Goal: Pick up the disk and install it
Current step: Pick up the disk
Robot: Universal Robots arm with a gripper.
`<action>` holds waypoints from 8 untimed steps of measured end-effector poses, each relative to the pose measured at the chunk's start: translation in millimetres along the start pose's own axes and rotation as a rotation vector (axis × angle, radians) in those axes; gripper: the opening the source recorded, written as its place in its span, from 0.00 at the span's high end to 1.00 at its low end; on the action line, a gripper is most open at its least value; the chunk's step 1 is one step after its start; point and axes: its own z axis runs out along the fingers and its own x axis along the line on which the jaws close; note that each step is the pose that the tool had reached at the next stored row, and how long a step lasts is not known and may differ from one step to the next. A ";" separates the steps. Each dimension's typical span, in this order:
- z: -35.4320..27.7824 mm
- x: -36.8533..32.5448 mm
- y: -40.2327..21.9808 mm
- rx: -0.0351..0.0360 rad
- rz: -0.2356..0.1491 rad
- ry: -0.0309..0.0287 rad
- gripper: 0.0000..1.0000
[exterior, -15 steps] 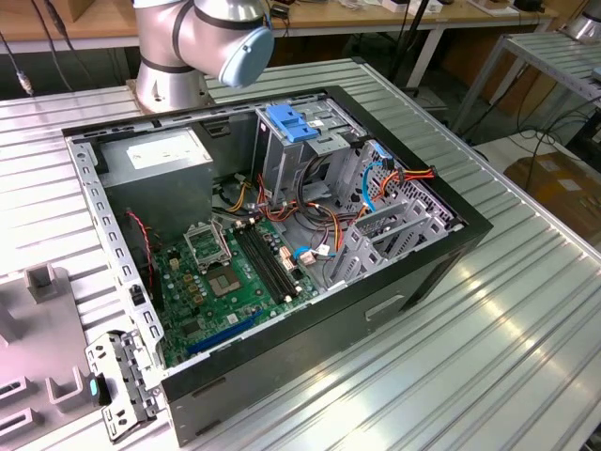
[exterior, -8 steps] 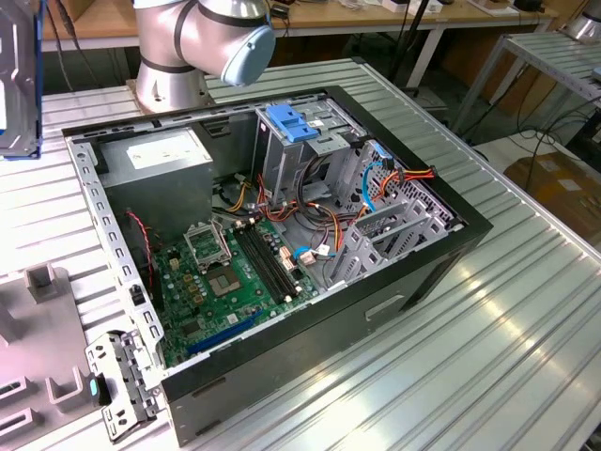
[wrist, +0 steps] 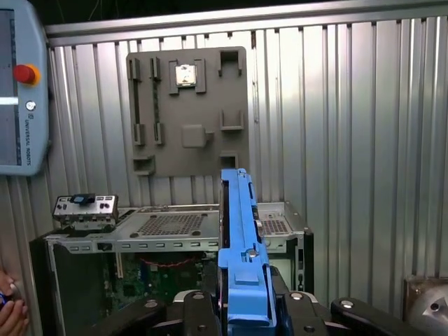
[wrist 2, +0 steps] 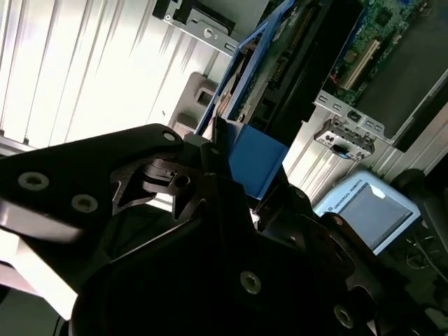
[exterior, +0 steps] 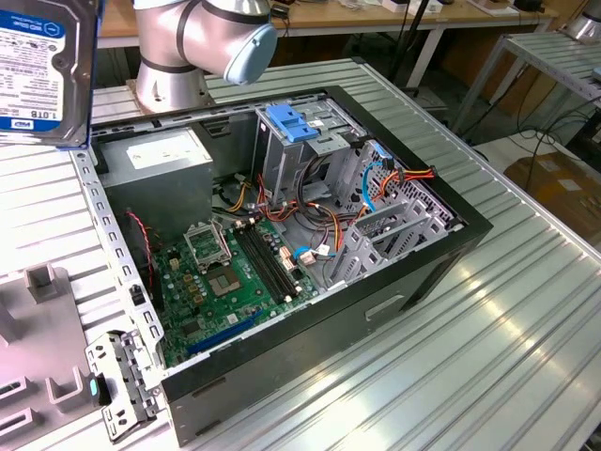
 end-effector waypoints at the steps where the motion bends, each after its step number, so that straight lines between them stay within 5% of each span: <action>1: 0.5 -0.2 -4.1 0.0000 0.000 0.0000 0.63; 2: 2.0 -0.9 -15.7 0.0001 0.000 -0.0001 0.63; 6: 5.9 -2.7 -46.4 0.0001 0.000 -0.0001 0.63; 8: 7.2 -3.3 -56.9 0.0001 0.000 -0.0001 0.63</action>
